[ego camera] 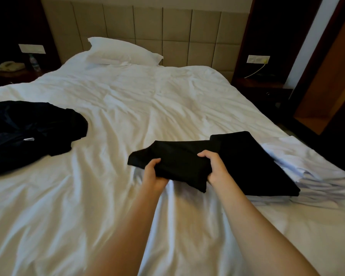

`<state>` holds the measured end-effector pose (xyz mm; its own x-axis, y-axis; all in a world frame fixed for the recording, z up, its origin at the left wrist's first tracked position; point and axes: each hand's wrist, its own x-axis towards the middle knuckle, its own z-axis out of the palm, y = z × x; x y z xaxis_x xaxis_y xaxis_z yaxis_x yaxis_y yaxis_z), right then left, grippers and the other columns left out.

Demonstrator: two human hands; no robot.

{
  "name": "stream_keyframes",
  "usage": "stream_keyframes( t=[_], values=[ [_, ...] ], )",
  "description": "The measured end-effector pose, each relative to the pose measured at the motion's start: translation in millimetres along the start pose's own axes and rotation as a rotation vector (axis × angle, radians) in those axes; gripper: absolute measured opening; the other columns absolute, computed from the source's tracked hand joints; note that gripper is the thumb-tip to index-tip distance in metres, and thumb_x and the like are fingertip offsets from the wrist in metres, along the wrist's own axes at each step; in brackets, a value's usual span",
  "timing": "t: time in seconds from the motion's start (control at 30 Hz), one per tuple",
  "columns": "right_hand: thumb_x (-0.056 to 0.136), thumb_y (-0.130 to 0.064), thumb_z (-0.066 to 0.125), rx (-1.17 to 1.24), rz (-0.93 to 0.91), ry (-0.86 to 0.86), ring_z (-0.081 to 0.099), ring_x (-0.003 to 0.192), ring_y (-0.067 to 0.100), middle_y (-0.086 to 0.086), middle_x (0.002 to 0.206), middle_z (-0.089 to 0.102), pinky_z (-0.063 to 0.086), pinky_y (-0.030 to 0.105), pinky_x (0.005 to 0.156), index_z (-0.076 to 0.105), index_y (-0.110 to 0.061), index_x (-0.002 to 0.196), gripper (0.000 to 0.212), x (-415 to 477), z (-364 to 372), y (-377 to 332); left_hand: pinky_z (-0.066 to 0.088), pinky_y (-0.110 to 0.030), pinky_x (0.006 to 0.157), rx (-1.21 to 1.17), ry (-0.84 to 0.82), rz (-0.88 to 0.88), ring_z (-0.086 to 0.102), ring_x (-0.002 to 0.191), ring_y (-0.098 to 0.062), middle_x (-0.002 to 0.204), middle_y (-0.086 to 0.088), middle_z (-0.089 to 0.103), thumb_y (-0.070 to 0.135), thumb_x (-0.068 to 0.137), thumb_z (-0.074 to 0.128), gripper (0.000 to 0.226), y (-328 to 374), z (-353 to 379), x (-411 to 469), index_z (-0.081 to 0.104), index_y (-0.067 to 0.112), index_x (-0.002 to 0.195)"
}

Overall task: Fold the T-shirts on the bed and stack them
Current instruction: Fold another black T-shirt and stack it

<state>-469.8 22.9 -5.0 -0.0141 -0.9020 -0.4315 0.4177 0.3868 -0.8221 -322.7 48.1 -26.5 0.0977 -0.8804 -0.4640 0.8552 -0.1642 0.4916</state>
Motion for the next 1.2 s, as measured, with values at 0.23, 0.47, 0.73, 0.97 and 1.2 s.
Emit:
stream_keyframes(
  t=[0.23, 0.47, 0.73, 0.97, 1.2],
  values=[
    [0.070, -0.004, 0.067, 0.170, -0.248, 0.149, 0.065, 0.096, 0.032, 0.018, 0.115, 0.063, 0.053, 0.030, 0.059, 0.047, -0.004, 0.132, 0.065, -18, -44, -44, 0.048, -0.039, 0.077, 0.203, -0.275, -0.030, 0.059, 0.082, -0.030, 0.089, -0.018, 0.062, 0.004, 0.091, 0.043, 0.016, -12, 79, 1, 0.058, 0.002, 0.092],
    [0.075, -0.003, 0.069, 0.230, -0.341, 0.369, 0.059, 0.104, 0.028, 0.011, 0.124, 0.057, 0.052, 0.040, 0.087, 0.040, -0.005, 0.137, 0.069, -22, -107, -51, 0.050, -0.037, 0.080, 0.447, -0.365, -0.169, 0.060, 0.089, -0.027, 0.097, -0.013, 0.062, 0.016, 0.090, 0.053, 0.017, -66, 139, 42, 0.059, 0.006, 0.102],
    [0.084, -0.009, 0.065, 0.123, -0.219, 0.640, 0.055, 0.112, 0.037, 0.021, 0.126, 0.053, 0.047, 0.049, 0.096, 0.042, 0.005, 0.130, 0.053, -3, -124, -9, 0.048, -0.033, 0.089, 0.970, -0.333, -0.265, 0.056, 0.104, -0.025, 0.117, -0.013, 0.059, 0.019, 0.089, 0.061, 0.024, -105, 123, 54, 0.057, 0.005, 0.108],
    [0.086, -0.018, 0.065, 0.130, -0.221, 0.658, 0.053, 0.114, 0.038, 0.021, 0.126, 0.053, 0.045, 0.049, 0.098, 0.043, 0.003, 0.129, 0.052, -3, -110, -1, 0.048, -0.048, 0.095, 0.982, -0.316, -0.094, 0.046, 0.122, -0.036, 0.137, -0.016, 0.040, -0.012, 0.081, 0.055, 0.078, -107, 123, 58, 0.020, 0.014, 0.145],
    [0.085, -0.020, 0.068, 0.081, -0.215, 0.643, 0.054, 0.114, 0.036, 0.020, 0.127, 0.053, 0.047, 0.048, 0.097, 0.044, 0.003, 0.129, 0.056, -11, -116, -3, 0.046, -0.047, 0.099, 1.107, -0.247, -0.024, 0.047, 0.123, -0.033, 0.139, -0.016, 0.041, 0.005, 0.082, 0.067, 0.074, -114, 117, 56, 0.025, 0.008, 0.142]
  ],
)
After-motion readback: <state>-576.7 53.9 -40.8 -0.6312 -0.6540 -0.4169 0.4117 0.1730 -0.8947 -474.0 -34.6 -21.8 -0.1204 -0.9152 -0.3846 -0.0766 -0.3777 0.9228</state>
